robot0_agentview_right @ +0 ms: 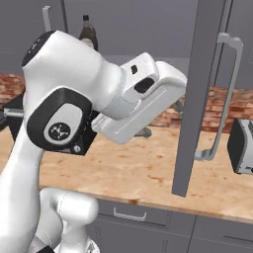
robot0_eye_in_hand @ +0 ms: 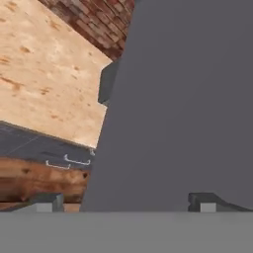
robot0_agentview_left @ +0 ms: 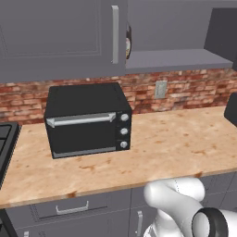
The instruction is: The dining table condiment station is running low on syrup bottle. Refill the condiment station by opening the cabinet and taking the syrup bottle from the cabinet and placing it on the dining table.
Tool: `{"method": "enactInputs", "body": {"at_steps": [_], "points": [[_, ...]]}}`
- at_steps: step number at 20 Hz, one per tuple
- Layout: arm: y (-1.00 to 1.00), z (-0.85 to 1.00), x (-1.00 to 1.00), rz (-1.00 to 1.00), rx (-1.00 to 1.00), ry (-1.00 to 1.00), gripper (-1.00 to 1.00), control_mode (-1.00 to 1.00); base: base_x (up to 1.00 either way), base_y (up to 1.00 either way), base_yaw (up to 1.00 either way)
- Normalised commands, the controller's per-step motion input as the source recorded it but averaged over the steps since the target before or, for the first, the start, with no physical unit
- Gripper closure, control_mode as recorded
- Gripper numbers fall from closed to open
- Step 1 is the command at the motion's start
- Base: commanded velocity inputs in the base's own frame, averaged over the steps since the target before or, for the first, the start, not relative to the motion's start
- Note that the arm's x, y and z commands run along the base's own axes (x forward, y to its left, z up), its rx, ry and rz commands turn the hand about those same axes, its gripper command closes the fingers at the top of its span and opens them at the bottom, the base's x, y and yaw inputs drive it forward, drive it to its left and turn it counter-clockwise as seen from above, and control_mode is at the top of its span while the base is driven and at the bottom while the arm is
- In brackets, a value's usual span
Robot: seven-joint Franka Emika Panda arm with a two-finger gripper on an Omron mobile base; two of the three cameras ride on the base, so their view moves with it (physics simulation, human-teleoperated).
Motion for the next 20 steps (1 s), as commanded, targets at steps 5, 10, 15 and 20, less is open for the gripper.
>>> {"method": "enactInputs", "body": {"at_steps": [5,10,15,20], "points": [[0.58,0.12,-0.03,0.20,0.22,-0.53,-1.00,-1.00,0.00,0.00,0.00],[0.84,0.09,0.12,0.26,0.20,-0.44,-1.00,-1.00,0.00,0.00,0.00],[0.99,0.00,0.37,0.28,0.17,-0.32,-1.00,-1.00,0.00,0.00,0.00],[0.92,0.23,0.61,0.32,0.13,-0.09,-1.00,-1.00,0.00,0.00,0.00]]}}
